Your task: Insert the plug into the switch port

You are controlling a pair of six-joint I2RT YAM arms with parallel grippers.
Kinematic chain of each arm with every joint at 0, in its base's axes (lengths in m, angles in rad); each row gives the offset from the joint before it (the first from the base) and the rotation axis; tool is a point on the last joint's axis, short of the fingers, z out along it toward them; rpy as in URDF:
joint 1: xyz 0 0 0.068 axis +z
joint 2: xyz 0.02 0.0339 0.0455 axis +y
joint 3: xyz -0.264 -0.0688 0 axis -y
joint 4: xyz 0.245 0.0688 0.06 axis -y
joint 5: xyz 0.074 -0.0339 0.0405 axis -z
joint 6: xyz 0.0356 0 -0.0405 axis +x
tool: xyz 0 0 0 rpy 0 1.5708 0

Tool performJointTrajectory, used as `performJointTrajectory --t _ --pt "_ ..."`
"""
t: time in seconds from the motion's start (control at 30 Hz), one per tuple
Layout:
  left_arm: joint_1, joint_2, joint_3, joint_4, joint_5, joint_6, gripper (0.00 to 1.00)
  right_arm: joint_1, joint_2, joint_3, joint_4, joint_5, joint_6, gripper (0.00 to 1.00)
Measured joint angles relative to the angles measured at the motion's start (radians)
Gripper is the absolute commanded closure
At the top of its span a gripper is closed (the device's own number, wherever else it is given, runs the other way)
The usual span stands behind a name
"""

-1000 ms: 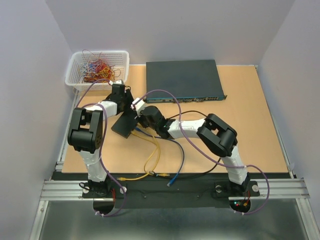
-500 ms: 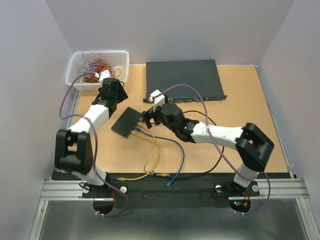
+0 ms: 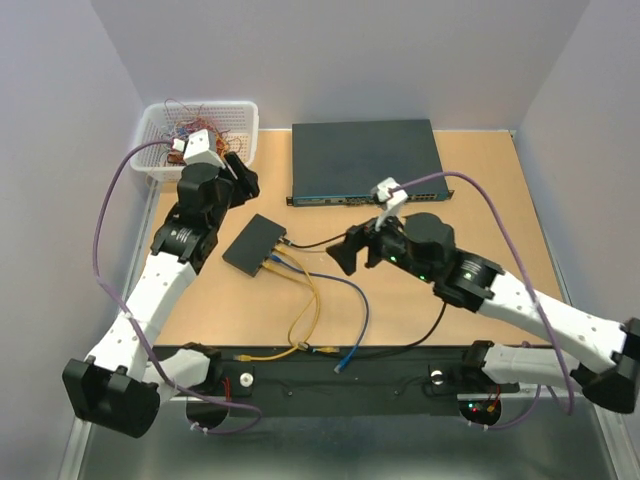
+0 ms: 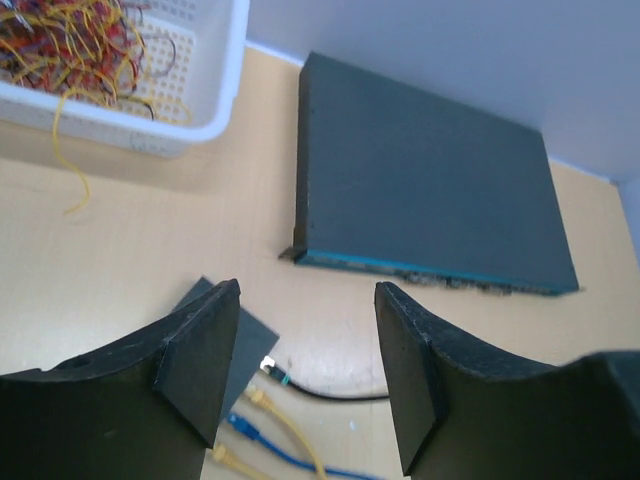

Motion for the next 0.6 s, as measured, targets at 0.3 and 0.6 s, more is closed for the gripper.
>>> performJointTrajectory --t 0.3,0.6 --pt "-0.006 -0.237 -0.127 -0.158 0.109 0.106 0.33 0.000 -0.348 -0.079 -0.190 -0.010 0.109 0.00" --pt "-0.006 -0.393 -0.230 -0.164 0.122 0.150 0.32 0.000 -0.429 -0.149 -0.297 -0.014 0.184 0.00"
